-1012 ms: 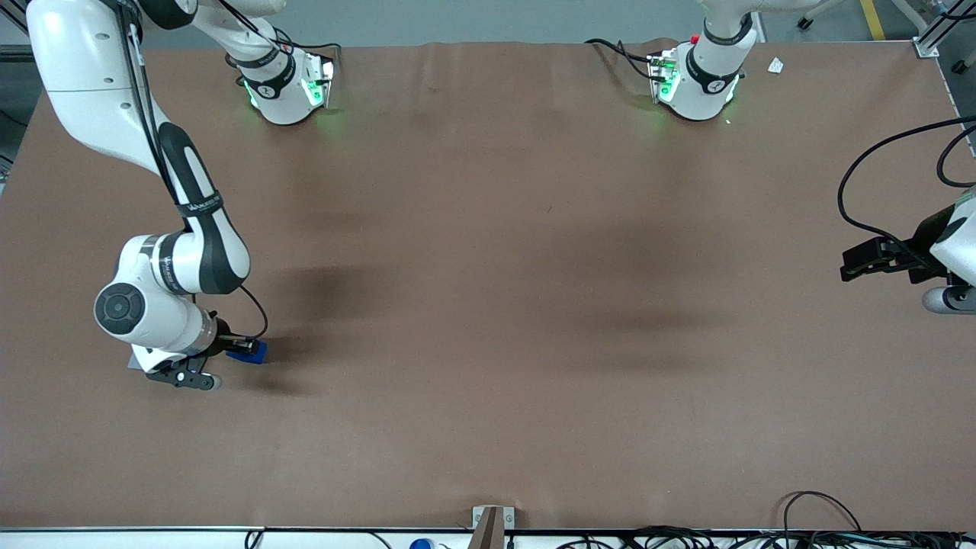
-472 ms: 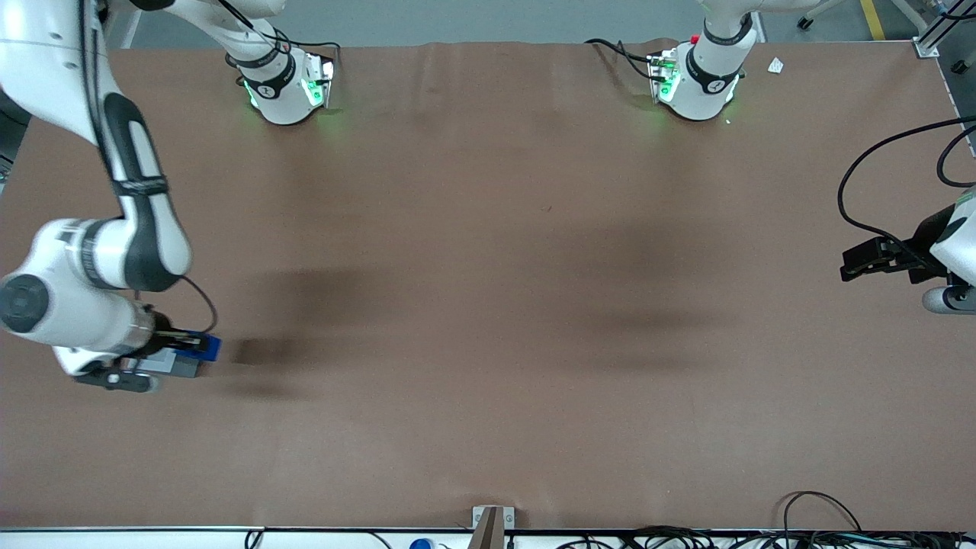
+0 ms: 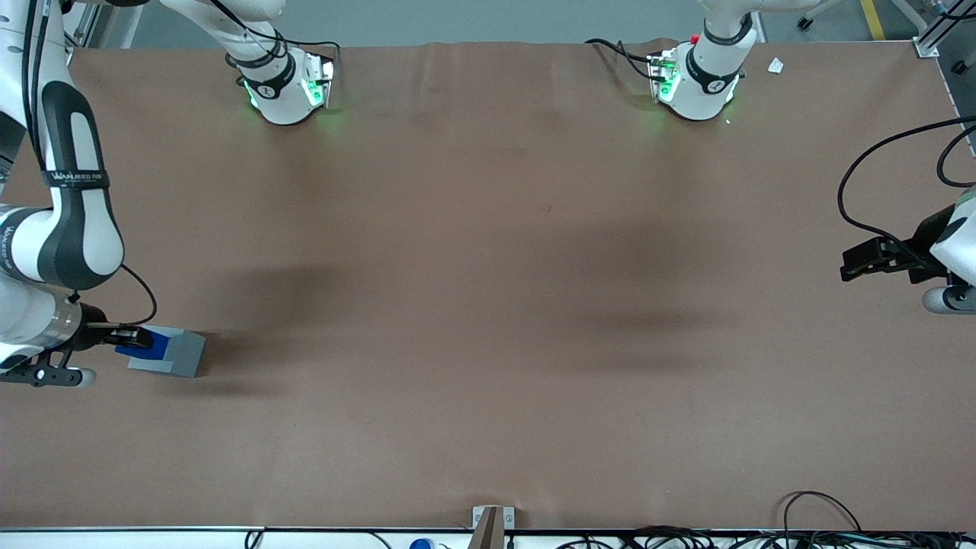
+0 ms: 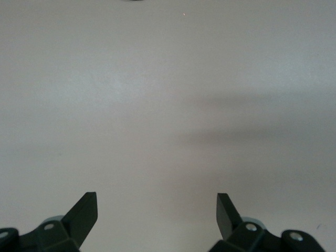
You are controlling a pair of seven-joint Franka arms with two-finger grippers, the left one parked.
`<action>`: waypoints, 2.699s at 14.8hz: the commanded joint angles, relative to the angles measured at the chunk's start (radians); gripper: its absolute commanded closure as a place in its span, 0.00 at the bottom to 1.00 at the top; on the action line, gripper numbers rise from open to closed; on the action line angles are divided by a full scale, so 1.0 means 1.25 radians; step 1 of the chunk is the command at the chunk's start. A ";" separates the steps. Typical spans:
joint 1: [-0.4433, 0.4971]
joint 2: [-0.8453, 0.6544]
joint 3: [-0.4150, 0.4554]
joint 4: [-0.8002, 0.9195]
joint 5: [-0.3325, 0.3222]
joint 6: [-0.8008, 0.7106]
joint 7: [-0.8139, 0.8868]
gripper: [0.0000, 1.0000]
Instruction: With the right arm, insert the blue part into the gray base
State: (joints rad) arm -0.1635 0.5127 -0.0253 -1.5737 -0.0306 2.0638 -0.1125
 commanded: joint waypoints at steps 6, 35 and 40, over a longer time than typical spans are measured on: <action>-0.035 0.037 0.010 0.010 0.063 0.002 -0.013 1.00; -0.053 0.015 0.014 0.055 0.059 0.019 -0.023 0.00; 0.018 -0.179 0.014 0.055 0.050 -0.234 0.111 0.00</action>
State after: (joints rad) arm -0.1845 0.4185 -0.0072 -1.4538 0.0331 1.8580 -0.0563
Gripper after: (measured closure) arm 0.000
